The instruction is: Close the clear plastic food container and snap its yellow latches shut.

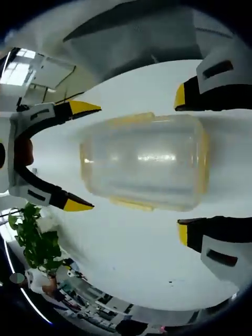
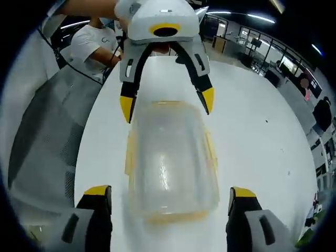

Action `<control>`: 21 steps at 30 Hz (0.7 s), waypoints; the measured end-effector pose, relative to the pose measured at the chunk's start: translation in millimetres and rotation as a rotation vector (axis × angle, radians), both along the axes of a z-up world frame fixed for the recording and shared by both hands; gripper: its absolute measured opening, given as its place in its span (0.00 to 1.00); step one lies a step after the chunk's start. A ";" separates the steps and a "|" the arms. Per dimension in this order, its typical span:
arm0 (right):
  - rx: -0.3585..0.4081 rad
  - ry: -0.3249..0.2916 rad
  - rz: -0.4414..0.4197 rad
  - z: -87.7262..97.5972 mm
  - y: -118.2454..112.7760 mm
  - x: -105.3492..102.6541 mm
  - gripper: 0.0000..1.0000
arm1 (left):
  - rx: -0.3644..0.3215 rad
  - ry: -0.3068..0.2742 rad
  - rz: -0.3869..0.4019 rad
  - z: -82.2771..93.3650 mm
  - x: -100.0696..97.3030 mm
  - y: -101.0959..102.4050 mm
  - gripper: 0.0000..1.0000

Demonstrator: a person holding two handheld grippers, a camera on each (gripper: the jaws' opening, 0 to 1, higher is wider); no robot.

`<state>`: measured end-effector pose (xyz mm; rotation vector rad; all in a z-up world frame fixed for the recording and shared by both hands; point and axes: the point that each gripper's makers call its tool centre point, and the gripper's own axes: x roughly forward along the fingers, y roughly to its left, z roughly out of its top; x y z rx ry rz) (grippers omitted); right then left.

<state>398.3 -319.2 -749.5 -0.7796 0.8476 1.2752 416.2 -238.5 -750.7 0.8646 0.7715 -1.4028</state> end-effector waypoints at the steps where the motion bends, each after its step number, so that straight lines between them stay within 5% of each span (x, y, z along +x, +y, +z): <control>1: -0.002 0.004 -0.001 -1.8 -0.1 -0.4 0.90 | 0.001 -0.001 -0.001 -1.3 -0.8 -1.2 0.79; 6: -0.021 -0.024 -0.007 -6.4 -1.1 4.8 0.76 | 0.012 -0.032 -0.031 -4.3 0.1 -0.8 0.76; 21: -0.046 -0.025 -0.006 -7.7 13.3 5.4 0.75 | -0.047 -0.044 -0.017 -4.6 -2.0 13.7 0.76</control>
